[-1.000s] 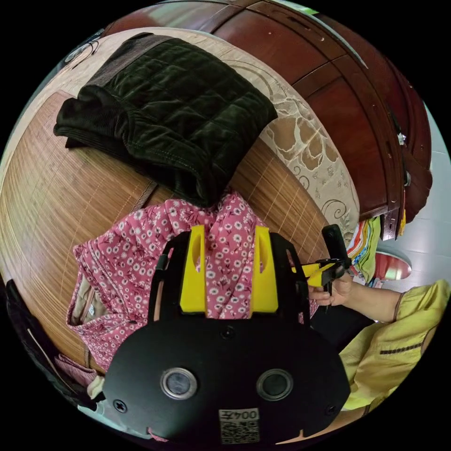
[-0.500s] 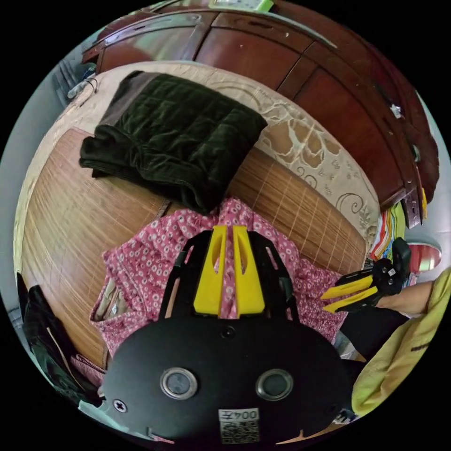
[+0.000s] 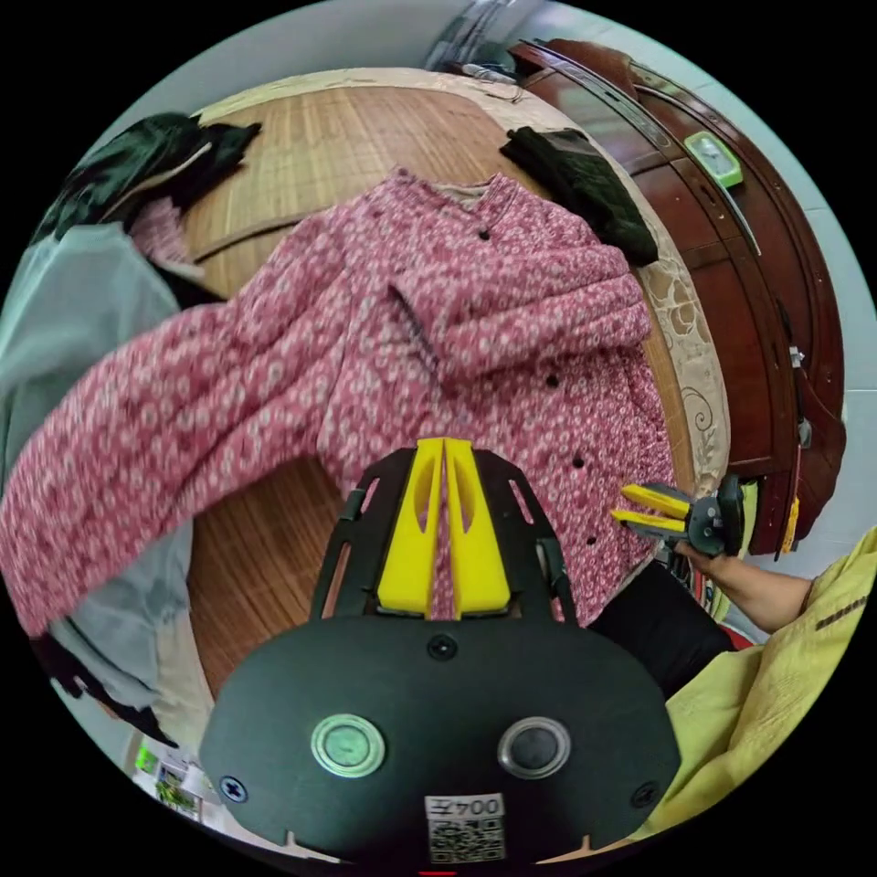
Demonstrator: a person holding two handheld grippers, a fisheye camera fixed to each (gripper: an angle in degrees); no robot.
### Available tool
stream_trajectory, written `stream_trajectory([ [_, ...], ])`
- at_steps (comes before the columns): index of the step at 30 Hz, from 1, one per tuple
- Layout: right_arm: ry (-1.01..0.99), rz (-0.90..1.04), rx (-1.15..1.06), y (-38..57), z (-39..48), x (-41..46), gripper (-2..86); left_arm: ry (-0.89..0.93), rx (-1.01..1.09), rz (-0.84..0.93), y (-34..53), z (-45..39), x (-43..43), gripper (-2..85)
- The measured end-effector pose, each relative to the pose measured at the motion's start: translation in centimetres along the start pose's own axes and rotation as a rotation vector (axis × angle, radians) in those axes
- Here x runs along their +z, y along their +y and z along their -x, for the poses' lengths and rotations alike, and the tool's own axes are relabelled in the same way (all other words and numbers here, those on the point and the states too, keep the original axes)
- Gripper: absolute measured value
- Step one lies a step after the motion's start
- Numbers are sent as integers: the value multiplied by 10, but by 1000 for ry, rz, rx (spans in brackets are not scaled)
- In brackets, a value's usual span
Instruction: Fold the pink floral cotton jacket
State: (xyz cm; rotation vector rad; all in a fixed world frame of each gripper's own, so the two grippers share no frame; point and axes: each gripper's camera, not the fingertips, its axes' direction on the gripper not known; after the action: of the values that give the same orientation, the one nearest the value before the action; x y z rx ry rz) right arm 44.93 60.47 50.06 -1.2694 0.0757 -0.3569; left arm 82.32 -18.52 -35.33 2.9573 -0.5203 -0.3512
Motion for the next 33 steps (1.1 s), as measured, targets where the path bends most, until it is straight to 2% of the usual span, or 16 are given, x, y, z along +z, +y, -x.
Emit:
stream_trajectory([
  [4,53,40,-32,-16,12,-1,93,-17,-54,62,86,8,20,2],
  [12,35,67,18,-36,17,-9,94,132,-169,76,223,21,37,3],
  [24,62,172,95,-69,27,-18,99,176,-222,23,299,106,13,2],
  [29,49,168,117,-71,28,-23,101,162,-195,30,304,117,10,5],
  [33,56,207,136,-76,25,-25,96,180,-114,9,276,107,10,17],
])
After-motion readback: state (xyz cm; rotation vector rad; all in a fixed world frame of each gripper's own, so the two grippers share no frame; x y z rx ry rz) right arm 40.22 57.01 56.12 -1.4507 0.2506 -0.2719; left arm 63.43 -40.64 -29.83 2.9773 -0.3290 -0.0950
